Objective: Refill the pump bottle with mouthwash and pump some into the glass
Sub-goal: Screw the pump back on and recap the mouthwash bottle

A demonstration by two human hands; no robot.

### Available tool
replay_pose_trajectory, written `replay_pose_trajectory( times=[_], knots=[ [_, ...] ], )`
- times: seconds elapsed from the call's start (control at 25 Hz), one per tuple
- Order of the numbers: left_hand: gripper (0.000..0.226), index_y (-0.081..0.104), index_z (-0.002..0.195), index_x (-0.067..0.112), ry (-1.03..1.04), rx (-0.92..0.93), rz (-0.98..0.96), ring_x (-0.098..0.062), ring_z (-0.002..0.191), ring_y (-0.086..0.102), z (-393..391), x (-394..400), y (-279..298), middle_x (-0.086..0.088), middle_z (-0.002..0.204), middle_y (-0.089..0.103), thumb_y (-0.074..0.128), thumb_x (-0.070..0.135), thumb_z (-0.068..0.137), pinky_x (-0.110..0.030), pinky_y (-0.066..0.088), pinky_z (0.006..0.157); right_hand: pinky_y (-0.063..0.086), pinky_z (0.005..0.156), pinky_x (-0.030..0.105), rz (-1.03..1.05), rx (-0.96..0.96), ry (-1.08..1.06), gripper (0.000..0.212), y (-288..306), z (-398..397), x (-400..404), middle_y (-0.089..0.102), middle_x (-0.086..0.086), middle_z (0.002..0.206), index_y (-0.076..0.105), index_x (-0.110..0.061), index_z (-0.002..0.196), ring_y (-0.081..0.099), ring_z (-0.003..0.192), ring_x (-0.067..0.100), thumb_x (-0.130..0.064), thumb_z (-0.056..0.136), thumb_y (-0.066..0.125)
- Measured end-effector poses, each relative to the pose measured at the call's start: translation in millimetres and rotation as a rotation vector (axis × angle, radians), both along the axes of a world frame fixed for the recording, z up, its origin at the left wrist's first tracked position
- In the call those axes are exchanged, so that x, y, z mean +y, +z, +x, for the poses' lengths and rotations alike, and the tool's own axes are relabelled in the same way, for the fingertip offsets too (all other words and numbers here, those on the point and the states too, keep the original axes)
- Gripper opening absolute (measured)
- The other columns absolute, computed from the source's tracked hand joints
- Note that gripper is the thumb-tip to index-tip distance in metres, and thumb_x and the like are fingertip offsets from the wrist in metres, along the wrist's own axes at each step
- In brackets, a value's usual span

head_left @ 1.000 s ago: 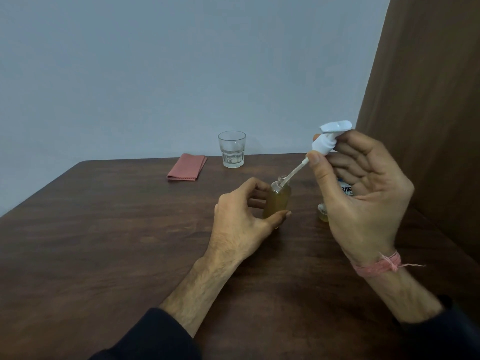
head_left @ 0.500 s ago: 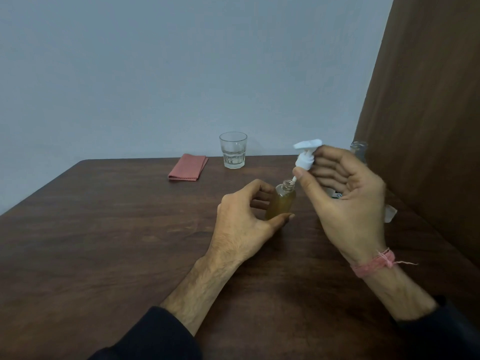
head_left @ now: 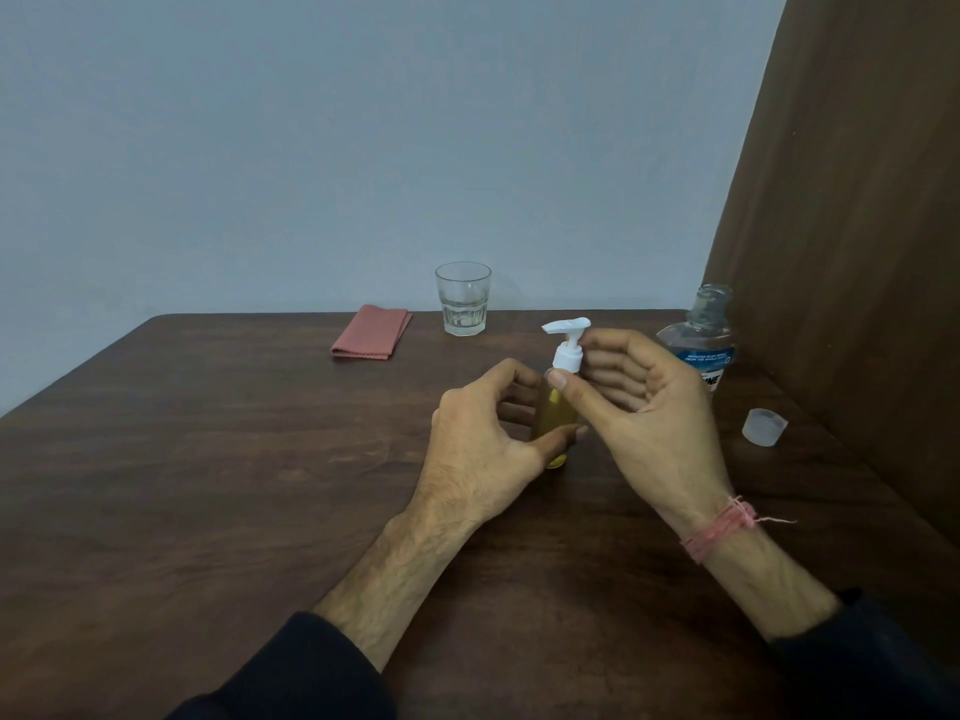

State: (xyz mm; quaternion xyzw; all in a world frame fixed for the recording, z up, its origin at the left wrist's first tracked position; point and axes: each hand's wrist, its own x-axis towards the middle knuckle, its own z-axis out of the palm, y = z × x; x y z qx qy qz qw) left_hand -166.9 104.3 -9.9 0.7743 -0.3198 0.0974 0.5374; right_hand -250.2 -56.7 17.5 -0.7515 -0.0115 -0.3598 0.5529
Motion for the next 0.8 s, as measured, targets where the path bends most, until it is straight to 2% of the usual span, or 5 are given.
replay_pose_trajectory(
  times=[0.12,0.2,0.52,0.72,0.8],
  knots=[
    [0.045,0.072,0.103,0.041,0.001,0.013,-0.005,0.005,0.094,0.081,0.8,0.8,0.0,0.025,0.1,0.083,0.103,0.057,0.074,-0.029,0.071,0.085,0.062,0.073,0.015,0.025,-0.01,0.008,0.031,-0.4,0.7,1.3,0.081,-0.013,0.114,0.078,-0.029,0.123,0.077,0.107,0.002,-0.029,0.094,0.084],
    [0.045,0.072,0.103,0.042,-0.021,0.026,0.0,0.006,0.096,0.08,0.6,1.1,0.0,0.025,0.102,0.083,0.102,0.059,0.074,-0.029,0.071,0.086,0.061,0.068,0.015,0.033,-0.01,-0.003,0.029,-0.6,1.0,1.5,0.081,-0.011,0.114,0.079,-0.032,0.123,0.077,0.106,0.002,-0.03,0.094,0.083],
    [0.044,0.074,0.103,0.042,-0.033,0.042,-0.003,0.002,0.094,0.082,-0.7,-0.3,-0.1,0.023,0.099,0.084,0.105,0.056,0.074,-0.035,0.072,0.086,0.062,0.064,0.018,0.142,0.016,0.022,0.027,-1.7,3.5,0.6,0.083,-0.008,0.106,0.08,-0.032,0.109,0.079,0.099,0.006,-0.029,0.085,0.091],
    [0.044,0.075,0.103,0.04,-0.048,0.069,-0.011,0.001,0.094,0.083,-0.7,0.1,0.9,0.02,0.099,0.085,0.105,0.055,0.074,-0.036,0.072,0.087,0.062,0.067,0.02,0.115,0.028,0.081,0.019,-2.2,4.4,2.5,0.074,-0.001,0.118,0.079,-0.041,0.117,0.074,0.109,0.01,-0.032,0.1,0.076],
    [0.045,0.075,0.105,0.041,-0.051,0.071,-0.001,0.002,0.096,0.083,-0.6,1.0,1.5,0.021,0.101,0.085,0.104,0.055,0.074,-0.035,0.072,0.088,0.062,0.067,0.021,0.105,0.035,0.074,0.02,-3.1,4.5,2.5,0.075,-0.002,0.117,0.08,-0.039,0.116,0.075,0.109,0.011,-0.039,0.097,0.077]
  ],
)
